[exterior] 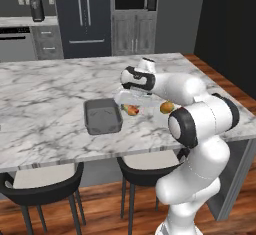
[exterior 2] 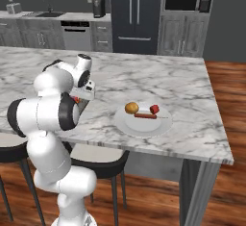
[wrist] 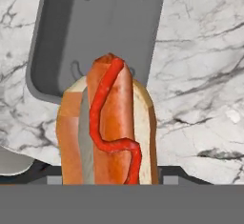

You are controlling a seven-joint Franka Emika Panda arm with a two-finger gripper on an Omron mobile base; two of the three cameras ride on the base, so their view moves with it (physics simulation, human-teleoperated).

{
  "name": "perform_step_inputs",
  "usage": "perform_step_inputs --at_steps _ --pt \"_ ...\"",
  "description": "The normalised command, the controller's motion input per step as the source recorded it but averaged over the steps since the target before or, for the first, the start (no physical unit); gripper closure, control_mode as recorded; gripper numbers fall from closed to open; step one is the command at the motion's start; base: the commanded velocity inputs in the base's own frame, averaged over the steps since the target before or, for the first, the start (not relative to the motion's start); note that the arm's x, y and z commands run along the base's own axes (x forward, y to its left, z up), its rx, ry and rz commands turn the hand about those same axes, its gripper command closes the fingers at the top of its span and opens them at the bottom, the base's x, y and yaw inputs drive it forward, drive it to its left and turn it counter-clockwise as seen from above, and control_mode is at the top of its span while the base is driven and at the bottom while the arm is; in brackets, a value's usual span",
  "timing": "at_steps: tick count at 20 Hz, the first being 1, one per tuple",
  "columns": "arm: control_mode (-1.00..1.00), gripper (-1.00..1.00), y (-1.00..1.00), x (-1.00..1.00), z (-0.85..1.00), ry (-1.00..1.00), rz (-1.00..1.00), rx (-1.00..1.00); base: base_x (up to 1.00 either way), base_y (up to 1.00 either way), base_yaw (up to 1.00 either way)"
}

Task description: Place one cooked food and one vegetable from the large plate to each tupperware container.

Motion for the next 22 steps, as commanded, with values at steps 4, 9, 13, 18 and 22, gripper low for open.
perform_step_inputs --at_steps 4,9,13,18,22 --pt "-1.0 1.0 1.0 0.55 0.0 -0.13 -0.4 -0.16 0.0 0.0 0.0" --pt "-1.0 1.0 1.0 0.79 -0.09 -0.01 -0.36 -0.13 0.0 0.0 0.0" --pt "-1.0 1.0 0.7 0.81 -0.26 0.05 -0.18 -0.06 0.0 0.0 0.0" --pt "-1.0 1.0 0.12 0.61 -0.13 0.08 -0.06 0.0 0.0 0.0 0.0" --pt "-1.0 1.0 -0.07 0.64 -0.11 0.08 0.0 0.0 0.0 0.0 0.0"
